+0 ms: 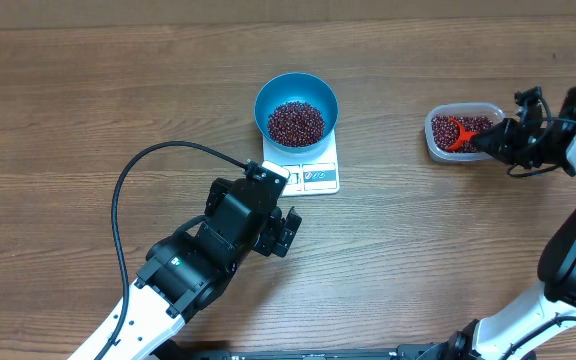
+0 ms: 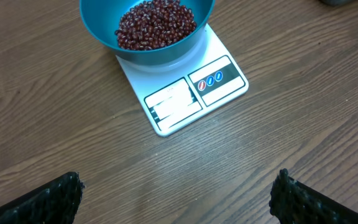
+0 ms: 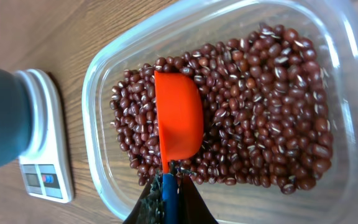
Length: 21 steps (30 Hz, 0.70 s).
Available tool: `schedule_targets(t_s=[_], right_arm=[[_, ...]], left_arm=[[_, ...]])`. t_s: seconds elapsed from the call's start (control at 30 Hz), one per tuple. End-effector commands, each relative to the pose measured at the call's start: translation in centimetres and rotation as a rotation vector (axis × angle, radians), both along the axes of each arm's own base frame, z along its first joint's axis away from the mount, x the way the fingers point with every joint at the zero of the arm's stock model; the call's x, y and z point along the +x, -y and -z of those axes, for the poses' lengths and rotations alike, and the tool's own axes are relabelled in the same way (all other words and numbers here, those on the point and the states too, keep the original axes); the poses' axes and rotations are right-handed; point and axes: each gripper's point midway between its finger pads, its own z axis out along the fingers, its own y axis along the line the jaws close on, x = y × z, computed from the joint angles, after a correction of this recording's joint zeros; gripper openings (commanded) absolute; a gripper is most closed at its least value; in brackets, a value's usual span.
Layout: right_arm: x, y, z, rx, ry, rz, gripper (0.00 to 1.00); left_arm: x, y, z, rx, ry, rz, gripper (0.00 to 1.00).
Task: Scoop item into bowl and weigh 150g on scale
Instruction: 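Lift the filled scoop out of the tub with the right gripper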
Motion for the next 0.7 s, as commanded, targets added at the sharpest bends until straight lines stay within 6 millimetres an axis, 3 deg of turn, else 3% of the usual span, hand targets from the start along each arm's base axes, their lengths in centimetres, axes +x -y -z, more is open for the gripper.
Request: schedule_targets(t_s=[0.0, 0.33, 0.67], right_arm=[[-0.6, 0.4, 0.1, 0.089, 0.006, 0.023, 0.04], [-0.8, 1.1, -1.7, 0.221, 0.069, 0.055, 0.04], [-0.7, 0.4, -2.6, 0.286, 0.095, 0.045, 0.04]], left_arm=[[0.0, 0.1, 0.4, 0.011, -0.007, 0.011, 1.0], [0.0, 0.1, 0.4, 0.011, -0.007, 0.011, 1.0], [0.0, 0.1, 0.4, 0.011, -0.007, 0.011, 0.99]])
